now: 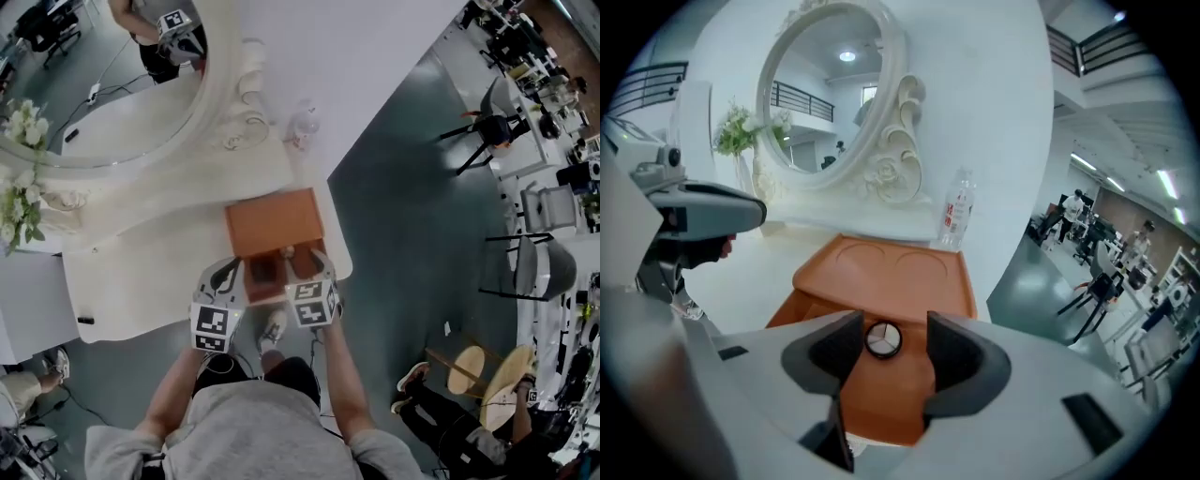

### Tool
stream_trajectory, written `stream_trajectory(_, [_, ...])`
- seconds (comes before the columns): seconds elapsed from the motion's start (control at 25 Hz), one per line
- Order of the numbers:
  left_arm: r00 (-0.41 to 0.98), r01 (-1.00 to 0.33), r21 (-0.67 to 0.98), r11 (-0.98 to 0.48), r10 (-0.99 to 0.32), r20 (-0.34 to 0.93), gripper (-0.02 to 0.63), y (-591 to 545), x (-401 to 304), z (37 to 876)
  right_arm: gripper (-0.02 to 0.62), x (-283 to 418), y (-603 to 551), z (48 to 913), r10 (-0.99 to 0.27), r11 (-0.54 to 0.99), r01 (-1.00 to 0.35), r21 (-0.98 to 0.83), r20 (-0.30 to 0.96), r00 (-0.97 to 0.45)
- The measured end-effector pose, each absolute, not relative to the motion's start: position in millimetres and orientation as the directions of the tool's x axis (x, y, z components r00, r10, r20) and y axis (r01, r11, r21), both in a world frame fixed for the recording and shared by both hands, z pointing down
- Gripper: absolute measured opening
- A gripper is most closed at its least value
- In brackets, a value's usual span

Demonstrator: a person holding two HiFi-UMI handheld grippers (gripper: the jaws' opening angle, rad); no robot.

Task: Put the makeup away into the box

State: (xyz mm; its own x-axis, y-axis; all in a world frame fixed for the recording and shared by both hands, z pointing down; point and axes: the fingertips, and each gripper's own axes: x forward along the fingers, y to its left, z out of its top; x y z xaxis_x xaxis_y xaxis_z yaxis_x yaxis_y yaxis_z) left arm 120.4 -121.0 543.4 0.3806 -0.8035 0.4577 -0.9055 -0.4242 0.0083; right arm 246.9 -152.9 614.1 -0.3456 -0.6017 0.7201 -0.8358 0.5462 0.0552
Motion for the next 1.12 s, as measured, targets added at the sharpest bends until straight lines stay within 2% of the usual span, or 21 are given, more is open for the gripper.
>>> stream_trajectory(0.12, [0.373, -0.909, -0.008, -0.416, -0.823, 0.429, 0.000, -115, 126, 525, 0.215, 254, -147, 581, -0.654, 0.526, -0.850, 0.042, 0.658, -0.373])
stream_trajectory(0.32, [0.368, -0.910, -0.045, -0.413, -0.852, 0.371, 0.000, -101, 140, 492, 0.162, 266, -136, 517, -0.773, 0.490, -0.870, 0.049, 0.486, -0.408])
stream_trajectory(0.4, [0.363, -0.912, -0.057, -0.405, -0.865, 0.346, 0.000, -98, 142, 480, 0.122, 271, -130, 496, -0.804, 0.475, -0.879, 0.051, 0.430, -0.410])
stream_trajectory(0.6, [0.332, -0.925, -0.083, -0.372, -0.893, 0.305, 0.000, -80, 143, 455, 0.075, 283, -105, 452, -0.854, 0.452, -0.890, 0.054, 0.315, -0.414])
stream_trajectory(0.68, [0.321, -0.929, -0.089, -0.358, -0.904, 0.282, 0.000, -73, 143, 445, 0.021, 285, -94, 440, -0.864, 0.452, -0.890, 0.058, 0.277, -0.421])
stream_trajectory(1.12, [0.262, -0.953, -0.091, -0.290, -0.936, 0.235, 0.000, -52, 134, 428, 0.014, 275, -75, 429, -0.846, 0.506, -0.859, 0.076, 0.239, -0.477])
